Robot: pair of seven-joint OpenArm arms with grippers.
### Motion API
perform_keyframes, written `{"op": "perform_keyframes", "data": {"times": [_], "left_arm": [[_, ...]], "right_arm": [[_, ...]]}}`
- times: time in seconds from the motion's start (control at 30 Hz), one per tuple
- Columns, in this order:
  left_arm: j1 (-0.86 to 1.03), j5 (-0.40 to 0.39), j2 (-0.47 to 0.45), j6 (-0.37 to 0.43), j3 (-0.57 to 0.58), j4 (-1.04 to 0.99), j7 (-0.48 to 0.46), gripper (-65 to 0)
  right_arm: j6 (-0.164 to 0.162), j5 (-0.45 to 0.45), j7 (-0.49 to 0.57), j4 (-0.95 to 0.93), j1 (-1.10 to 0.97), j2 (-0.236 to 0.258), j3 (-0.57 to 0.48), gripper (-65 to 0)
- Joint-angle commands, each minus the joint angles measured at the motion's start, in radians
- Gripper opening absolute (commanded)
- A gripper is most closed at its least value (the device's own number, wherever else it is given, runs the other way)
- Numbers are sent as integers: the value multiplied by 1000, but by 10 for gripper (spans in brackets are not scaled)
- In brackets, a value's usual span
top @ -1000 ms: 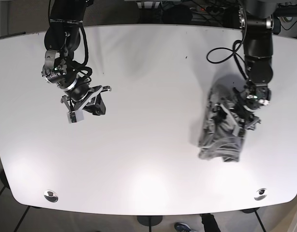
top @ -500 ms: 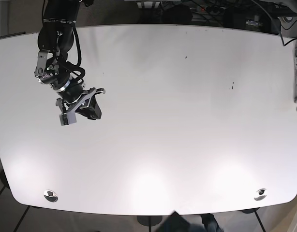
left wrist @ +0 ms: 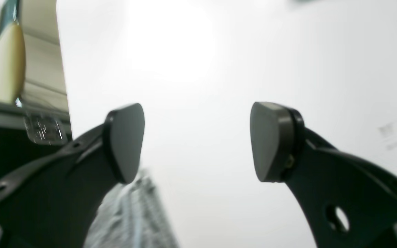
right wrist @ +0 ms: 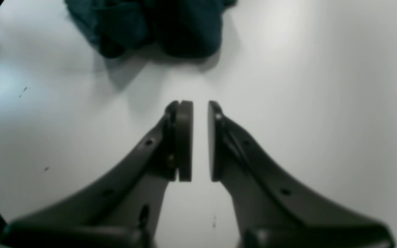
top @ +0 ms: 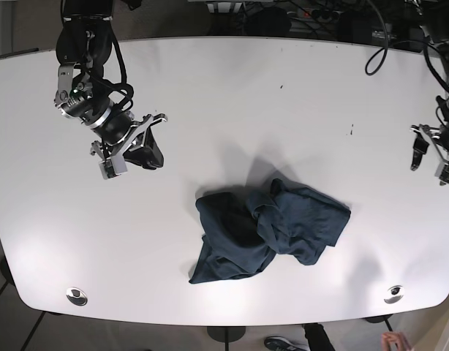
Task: Fold the T-shirt properly
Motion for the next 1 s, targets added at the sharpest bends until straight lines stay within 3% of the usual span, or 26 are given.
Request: {"op": "perform_keyframes", "data": {"times": [0.03, 0.1, 0.23, 0.37, 0.63, 0.8, 1.0], "left_arm": [[-39, 45, 112, 10, -11, 149, 37, -211], [-88, 92, 258, 10, 10, 218, 108, -207], [-160, 226, 464, 10, 50, 230, 168, -203], [-214, 280, 553, 83, 86, 156, 169, -201], [-214, 272, 563, 93, 130, 138, 166, -211], [-209, 272, 563, 93, 127, 138, 166, -211], [-171, 272, 562, 91, 129, 138, 166, -211]], "right_arm": [[-1, 11, 21, 16, 42, 17, -31, -569], [-1, 11, 21, -4, 83, 17, -62, -476], [-1, 11, 21, -73, 162, 17, -106, -317], [-1, 11, 21, -135, 200, 10, -113, -304], [-1, 9, 24, -240, 269, 7, -134, -304], [-1, 9, 30, -484, 458, 4, -218, -303], [6, 9, 98, -886, 712, -79, -238, -301]]}}
